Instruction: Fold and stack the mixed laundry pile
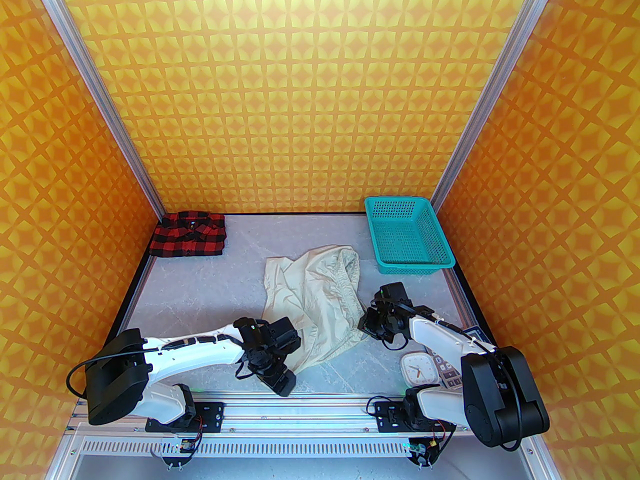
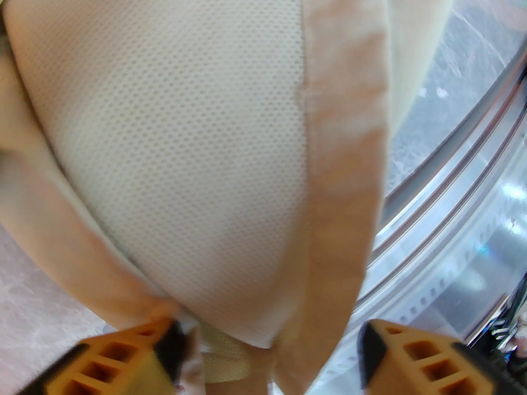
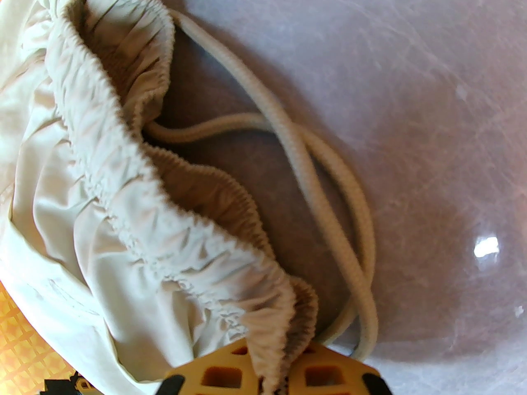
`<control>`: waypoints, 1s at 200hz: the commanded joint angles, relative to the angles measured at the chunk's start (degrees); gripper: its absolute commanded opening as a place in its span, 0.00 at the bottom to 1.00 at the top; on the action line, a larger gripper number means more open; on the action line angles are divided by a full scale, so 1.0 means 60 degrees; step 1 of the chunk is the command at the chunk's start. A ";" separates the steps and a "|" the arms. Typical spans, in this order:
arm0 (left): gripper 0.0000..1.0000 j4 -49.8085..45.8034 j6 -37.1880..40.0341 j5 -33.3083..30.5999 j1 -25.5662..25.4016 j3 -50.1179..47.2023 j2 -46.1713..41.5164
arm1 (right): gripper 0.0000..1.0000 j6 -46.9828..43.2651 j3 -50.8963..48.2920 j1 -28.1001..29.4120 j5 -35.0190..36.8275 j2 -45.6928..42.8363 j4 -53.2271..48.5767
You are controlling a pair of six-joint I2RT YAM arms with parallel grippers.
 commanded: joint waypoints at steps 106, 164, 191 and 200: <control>0.00 0.0824 0.0444 -0.0908 0.3022 0.2474 -0.6614 | 0.00 -0.1468 0.5896 0.0032 0.1217 -0.3080 -0.6307; 0.00 -0.1300 0.1596 -0.1944 0.5308 0.6712 -0.4211 | 0.00 -0.1933 1.0467 0.0032 0.1605 -0.2295 -0.8835; 0.00 0.0146 0.1199 -0.0065 0.7378 0.7450 -0.2202 | 0.00 -0.2003 1.1715 0.0028 0.0847 -0.0182 -0.7992; 0.00 0.0813 0.1023 0.0555 0.7967 0.7722 -0.1515 | 0.00 -0.2056 1.2188 0.0032 0.0741 0.0624 -0.7552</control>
